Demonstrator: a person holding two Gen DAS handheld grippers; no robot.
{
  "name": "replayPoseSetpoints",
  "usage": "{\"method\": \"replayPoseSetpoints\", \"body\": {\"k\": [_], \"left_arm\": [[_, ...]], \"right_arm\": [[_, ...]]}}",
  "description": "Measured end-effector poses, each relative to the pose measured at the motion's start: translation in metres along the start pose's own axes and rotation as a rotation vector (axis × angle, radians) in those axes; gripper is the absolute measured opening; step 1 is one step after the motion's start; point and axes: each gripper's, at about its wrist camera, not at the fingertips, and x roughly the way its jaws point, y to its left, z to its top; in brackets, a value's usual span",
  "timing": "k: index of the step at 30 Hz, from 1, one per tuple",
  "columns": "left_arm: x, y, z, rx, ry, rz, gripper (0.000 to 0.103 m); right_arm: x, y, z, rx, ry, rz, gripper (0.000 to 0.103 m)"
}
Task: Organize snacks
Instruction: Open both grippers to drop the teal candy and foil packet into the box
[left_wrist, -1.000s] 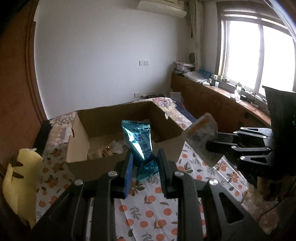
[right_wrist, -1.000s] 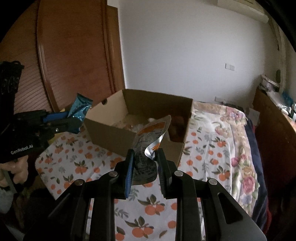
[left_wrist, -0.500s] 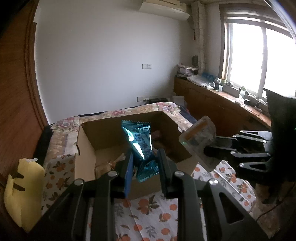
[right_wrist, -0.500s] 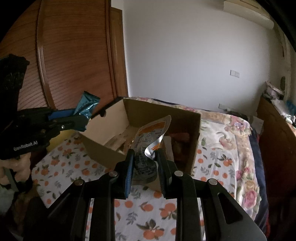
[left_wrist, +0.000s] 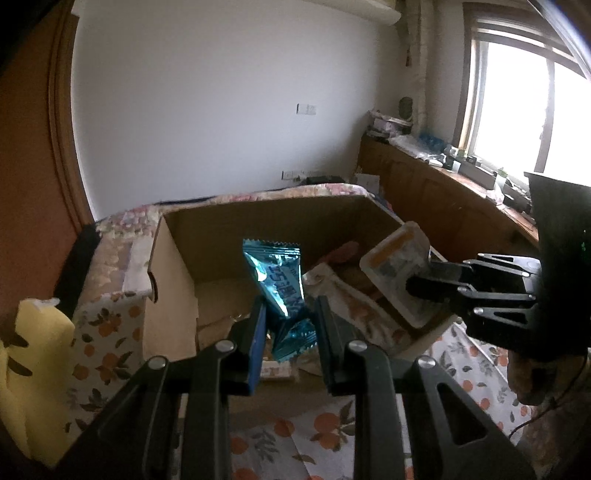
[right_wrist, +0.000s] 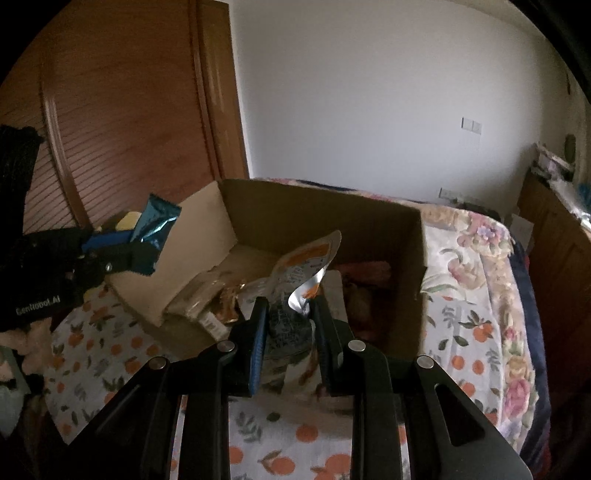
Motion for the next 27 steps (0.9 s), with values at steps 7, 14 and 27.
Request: {"method": "replayPoseSetpoints", "body": {"k": [7, 14, 27], "left_arm": [[0.029, 0.01, -0.006, -0.007, 0.034, -0.008, 0.022], [0.039, 0.008, -0.013, 0.01, 0.051, -0.004, 0.022], [0.041, 0.007, -0.014, 0.02, 0.07, 0.021, 0.024]], "right_arm": [[0.026, 0.001, 0.0, -0.003, 0.027, -0.011, 0.022], [0.036, 0.002, -0.005, 0.003, 0.05, -0.024, 0.022], [0.039, -0.002, -0.004, 0.018, 0.06, -0.024, 0.023]]}}
